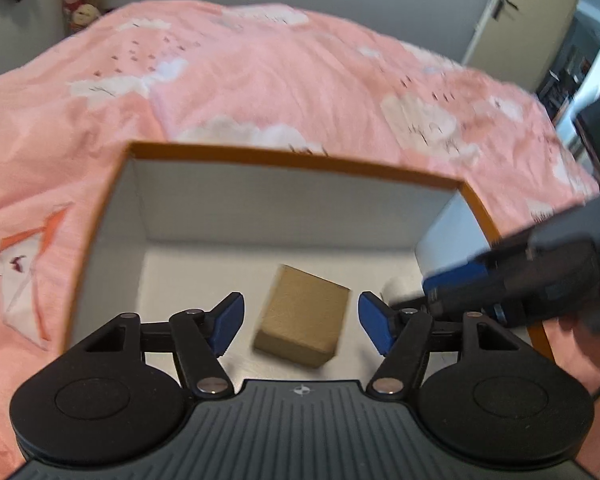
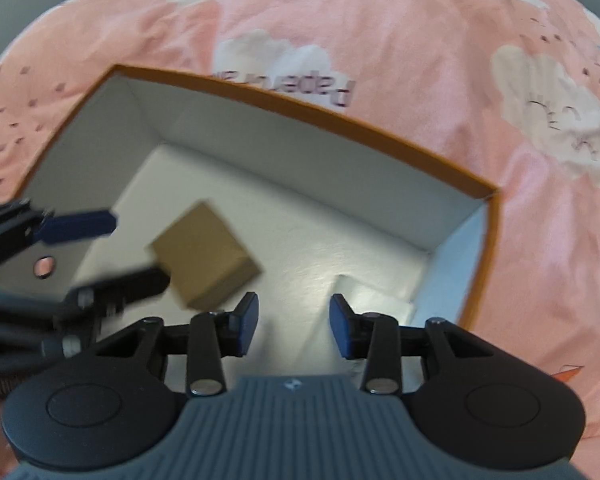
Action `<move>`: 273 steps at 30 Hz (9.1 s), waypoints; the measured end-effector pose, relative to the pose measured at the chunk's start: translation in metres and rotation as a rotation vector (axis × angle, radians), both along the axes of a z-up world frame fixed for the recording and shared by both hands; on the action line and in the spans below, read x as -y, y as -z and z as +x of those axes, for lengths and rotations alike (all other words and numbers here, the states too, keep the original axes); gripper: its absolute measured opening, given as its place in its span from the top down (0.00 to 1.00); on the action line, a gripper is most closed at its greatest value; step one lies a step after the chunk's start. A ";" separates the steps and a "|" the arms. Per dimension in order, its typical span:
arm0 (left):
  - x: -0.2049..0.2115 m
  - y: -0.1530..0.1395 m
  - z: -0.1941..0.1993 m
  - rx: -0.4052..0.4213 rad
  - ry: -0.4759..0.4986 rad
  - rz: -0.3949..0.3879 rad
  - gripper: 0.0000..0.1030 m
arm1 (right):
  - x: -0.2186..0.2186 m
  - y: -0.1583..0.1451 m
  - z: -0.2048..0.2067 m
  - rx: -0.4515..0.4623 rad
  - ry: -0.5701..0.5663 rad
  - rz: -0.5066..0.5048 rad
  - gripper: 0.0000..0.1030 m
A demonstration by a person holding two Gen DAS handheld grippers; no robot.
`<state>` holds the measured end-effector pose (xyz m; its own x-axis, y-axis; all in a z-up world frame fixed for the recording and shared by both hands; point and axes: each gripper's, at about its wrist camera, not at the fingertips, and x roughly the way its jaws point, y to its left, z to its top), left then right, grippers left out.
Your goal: Organize objects
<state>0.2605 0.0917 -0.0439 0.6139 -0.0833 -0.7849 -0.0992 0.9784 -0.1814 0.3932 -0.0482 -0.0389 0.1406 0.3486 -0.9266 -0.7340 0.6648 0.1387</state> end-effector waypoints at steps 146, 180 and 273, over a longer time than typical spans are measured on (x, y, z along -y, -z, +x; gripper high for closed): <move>0.056 -0.020 -0.193 0.058 0.151 -0.094 0.50 | 0.152 -0.008 -0.241 0.153 0.325 0.302 0.59; 0.096 0.049 -0.167 -0.207 0.293 0.058 0.25 | 0.166 0.053 -0.227 -0.178 0.382 0.326 0.53; -0.024 0.038 0.067 -0.230 0.067 -0.124 0.30 | 0.009 0.024 0.006 -0.063 0.336 0.178 0.50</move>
